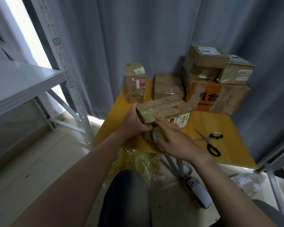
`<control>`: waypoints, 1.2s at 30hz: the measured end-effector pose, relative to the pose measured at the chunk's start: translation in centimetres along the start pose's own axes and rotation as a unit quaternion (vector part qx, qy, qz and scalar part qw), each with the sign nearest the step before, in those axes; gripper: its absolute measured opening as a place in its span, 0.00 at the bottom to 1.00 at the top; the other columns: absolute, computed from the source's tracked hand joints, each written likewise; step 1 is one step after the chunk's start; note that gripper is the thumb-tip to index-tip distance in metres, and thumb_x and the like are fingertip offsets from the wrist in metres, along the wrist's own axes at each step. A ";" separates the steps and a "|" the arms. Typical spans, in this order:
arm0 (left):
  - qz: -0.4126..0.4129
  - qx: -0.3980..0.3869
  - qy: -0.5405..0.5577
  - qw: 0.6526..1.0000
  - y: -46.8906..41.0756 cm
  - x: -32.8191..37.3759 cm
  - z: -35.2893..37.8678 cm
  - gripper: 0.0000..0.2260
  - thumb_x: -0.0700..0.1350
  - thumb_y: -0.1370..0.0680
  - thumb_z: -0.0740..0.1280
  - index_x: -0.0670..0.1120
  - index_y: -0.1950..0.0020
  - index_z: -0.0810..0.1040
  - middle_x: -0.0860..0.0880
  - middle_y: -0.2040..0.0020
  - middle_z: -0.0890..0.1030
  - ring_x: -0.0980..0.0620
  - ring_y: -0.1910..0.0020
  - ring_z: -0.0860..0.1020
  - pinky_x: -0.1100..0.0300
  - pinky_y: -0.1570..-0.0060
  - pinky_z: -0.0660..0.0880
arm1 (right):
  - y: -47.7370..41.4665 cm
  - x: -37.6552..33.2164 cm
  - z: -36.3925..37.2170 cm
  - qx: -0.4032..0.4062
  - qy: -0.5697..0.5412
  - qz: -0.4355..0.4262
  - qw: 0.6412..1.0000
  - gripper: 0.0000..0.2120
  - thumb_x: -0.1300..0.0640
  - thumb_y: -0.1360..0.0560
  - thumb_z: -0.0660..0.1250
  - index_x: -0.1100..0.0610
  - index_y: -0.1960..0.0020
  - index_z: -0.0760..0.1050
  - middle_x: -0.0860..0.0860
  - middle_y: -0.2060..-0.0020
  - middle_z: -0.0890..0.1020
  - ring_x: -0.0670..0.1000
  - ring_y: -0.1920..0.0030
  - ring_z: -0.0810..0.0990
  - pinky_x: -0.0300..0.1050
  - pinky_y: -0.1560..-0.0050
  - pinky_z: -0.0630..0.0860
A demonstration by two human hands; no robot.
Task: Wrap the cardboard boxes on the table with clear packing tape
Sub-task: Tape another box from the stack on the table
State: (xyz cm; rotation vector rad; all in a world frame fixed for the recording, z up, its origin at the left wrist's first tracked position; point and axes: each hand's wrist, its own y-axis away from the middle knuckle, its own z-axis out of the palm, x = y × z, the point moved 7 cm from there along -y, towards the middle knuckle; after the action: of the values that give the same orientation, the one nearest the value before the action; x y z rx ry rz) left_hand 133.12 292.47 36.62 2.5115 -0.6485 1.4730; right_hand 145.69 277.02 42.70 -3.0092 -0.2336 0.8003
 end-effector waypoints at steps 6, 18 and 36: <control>-0.020 0.007 -0.022 1.000 1.1 0.9 0.0 0.59 0.69 0.45 0.83 0.54 0.22 0.58 0.52 0.27 0.72 0.51 0.29 0.73 0.46 0.31 0.75 | 2.0 5.1 0.2 0.081 -0.251 0.190 0.946 0.31 0.40 0.32 0.80 0.54 0.35 0.77 0.47 0.37 0.80 0.46 0.38 0.79 0.43 0.38 0.76; -0.285 -0.001 0.215 0.934 4.2 0.4 -0.9 0.47 0.62 0.36 0.82 0.44 0.25 0.67 0.41 0.39 0.81 0.41 0.52 0.86 0.47 0.58 0.85 | -0.5 0.2 -5.2 0.185 -0.432 0.066 0.880 0.09 0.53 0.21 0.73 0.54 0.43 0.84 0.50 0.49 0.88 0.51 0.45 0.86 0.49 0.41 0.81; -0.036 0.139 0.005 0.990 3.0 0.5 -1.7 0.59 0.53 0.38 0.85 0.48 0.18 0.50 0.48 0.26 0.64 0.49 0.28 0.66 0.52 0.30 0.69 | -9.0 -1.8 -1.9 0.234 -0.396 0.084 0.884 0.19 0.44 0.21 0.71 0.60 0.57 0.84 0.54 0.63 0.87 0.51 0.60 0.85 0.49 0.54 0.81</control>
State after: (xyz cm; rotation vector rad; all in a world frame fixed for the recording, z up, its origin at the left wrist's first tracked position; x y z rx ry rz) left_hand 130.66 290.23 37.67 2.6947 -0.3674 1.6502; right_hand 143.86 285.71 45.77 -2.1292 0.2017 1.7670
